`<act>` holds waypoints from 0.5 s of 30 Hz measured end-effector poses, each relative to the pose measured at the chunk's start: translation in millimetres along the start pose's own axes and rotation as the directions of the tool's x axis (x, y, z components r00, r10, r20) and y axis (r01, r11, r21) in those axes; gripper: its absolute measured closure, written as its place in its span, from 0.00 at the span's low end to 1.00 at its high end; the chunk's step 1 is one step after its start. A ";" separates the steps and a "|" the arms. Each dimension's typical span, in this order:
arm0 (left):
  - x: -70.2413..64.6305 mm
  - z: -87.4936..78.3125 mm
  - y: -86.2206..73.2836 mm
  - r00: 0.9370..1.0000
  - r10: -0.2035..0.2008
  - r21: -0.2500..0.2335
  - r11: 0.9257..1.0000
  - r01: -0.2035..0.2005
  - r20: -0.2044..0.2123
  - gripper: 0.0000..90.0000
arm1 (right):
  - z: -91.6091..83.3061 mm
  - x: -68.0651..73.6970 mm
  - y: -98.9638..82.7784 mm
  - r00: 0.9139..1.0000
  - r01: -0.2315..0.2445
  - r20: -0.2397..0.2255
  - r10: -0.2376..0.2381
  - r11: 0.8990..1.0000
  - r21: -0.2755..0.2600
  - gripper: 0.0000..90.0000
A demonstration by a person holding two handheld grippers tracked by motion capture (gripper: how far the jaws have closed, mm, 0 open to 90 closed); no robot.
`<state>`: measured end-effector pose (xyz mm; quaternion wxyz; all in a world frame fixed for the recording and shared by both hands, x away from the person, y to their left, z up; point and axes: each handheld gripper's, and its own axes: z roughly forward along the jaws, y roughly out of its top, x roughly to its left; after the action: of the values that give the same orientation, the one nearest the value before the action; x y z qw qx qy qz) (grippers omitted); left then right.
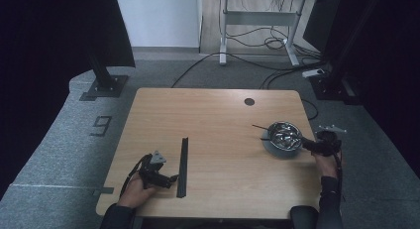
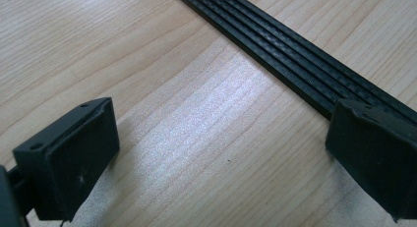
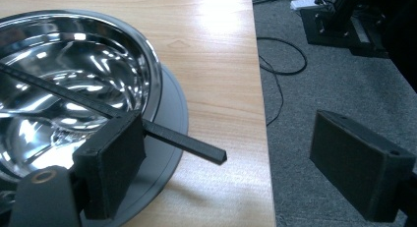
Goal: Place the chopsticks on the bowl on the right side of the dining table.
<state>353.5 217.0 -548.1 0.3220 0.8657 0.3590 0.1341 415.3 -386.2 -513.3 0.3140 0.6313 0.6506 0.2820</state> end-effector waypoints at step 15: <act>0.1 0.0 0.0 1.000 -0.001 -0.001 1.000 0.001 0.000 0.00 | -5.4 5.0 12.4 0.999 -0.030 -0.042 0.029 0.999 -0.017 0.00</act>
<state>353.6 217.1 -548.1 0.3226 0.8654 0.3592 0.1341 419.2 -380.5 -500.6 0.3018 0.6321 0.6451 0.3055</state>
